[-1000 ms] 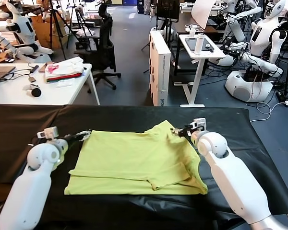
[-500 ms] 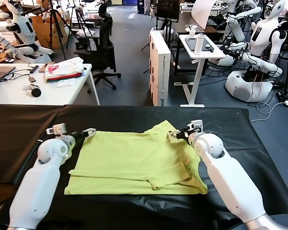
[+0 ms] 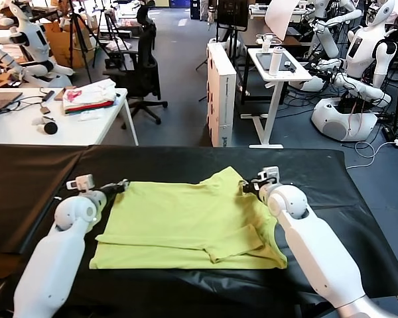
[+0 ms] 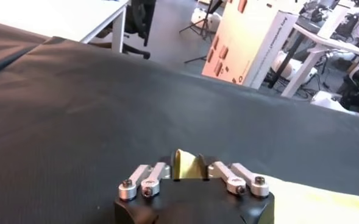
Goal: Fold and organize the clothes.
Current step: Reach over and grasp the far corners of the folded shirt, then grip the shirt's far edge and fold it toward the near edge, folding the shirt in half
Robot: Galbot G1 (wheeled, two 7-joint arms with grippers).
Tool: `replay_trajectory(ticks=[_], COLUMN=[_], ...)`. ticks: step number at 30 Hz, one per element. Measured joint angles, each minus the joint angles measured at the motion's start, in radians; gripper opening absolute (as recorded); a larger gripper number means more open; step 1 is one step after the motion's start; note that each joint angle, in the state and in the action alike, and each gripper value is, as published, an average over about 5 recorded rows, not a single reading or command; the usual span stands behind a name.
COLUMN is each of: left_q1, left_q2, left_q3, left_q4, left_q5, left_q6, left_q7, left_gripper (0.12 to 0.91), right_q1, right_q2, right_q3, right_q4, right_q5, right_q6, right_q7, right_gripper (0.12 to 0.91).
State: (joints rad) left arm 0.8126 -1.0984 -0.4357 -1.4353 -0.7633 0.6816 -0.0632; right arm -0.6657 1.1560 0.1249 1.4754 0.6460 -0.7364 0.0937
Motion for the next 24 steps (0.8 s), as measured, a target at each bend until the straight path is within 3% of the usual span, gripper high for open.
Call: replay_trajectory(ticks=[6, 13, 24], left_q1=[0.007, 0.041, 0.175], left_q2=[0.004, 0.021, 0.06], left_q3=[-0.003, -0.027, -0.103], left_q4=[-0.02, -0.069, -0.255], left_q5=[-0.004, -0.025, -0.084], left_q6=[-0.003, -0.001, 0.013], left_q7=[-0.002, -0.006, -0.014], left_gripper=[0.201, 0.199, 0.199], right_q1=[-0.017, -0.048, -0.137], right_q2=[-0.001, -0.011, -0.063], right_q3=[0.013, 0.042, 0.098], right_q4=[0.018, 0.064, 0.197], right_q5=[0.003, 0.034, 0.054], right_q6=[0.004, 0.09, 0.112], right_q7=[-0.005, 0.0, 0.002], right_gripper=[0.139, 0.139, 0.139])
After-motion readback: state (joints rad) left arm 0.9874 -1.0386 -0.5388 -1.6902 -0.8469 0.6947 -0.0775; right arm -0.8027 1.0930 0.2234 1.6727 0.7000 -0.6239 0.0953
